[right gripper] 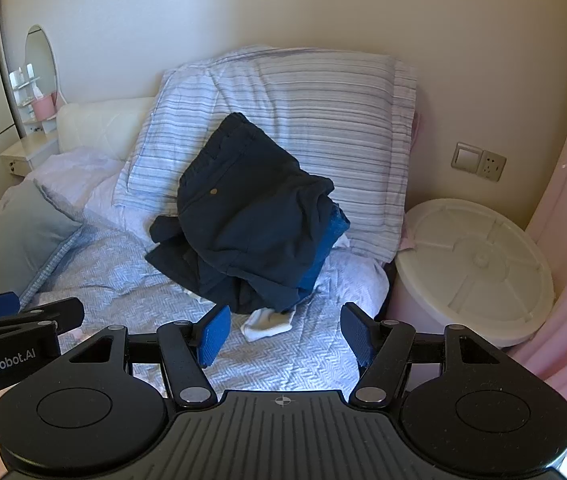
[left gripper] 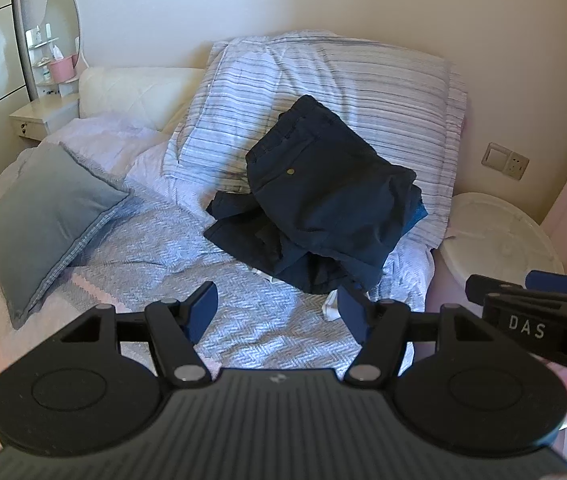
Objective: Fold clothes
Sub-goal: 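Move both tools toward the dark trousers piled on the striped pillow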
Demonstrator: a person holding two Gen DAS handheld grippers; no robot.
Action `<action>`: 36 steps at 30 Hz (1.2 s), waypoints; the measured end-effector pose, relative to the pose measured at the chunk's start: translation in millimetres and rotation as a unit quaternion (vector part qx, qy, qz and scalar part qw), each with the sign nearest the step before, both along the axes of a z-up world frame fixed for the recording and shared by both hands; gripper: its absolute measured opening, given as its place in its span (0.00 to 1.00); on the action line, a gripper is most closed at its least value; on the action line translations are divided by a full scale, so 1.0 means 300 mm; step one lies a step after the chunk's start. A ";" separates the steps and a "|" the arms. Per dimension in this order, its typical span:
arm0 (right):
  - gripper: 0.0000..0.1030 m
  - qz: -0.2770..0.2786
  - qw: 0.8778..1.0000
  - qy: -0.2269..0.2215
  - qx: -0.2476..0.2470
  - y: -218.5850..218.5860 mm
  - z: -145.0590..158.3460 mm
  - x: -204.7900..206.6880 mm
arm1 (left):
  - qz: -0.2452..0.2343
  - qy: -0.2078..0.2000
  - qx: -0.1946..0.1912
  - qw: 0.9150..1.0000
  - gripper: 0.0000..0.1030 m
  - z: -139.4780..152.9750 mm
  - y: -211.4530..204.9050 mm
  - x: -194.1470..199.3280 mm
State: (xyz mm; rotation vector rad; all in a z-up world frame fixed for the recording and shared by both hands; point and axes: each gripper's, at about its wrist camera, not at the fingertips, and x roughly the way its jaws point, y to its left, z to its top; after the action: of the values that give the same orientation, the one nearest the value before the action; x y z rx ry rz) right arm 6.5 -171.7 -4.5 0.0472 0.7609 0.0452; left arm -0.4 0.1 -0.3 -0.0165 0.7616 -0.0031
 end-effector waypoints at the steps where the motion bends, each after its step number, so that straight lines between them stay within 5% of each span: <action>1: 0.63 0.000 1.000 0.000 0.000 0.000 0.000 0.001 | 0.000 -0.001 0.000 1.000 0.61 -0.001 0.001 -0.002; 36: 0.63 -0.009 1.000 -0.007 -0.007 0.001 0.014 -0.048 | 0.004 -0.001 -0.001 1.000 0.61 -0.009 0.020 -0.049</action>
State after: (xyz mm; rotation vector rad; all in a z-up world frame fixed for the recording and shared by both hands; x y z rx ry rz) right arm -8.0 -171.2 -0.2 0.0403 0.7462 0.0235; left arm -15.0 6.2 -2.9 -0.0219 0.7597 0.0040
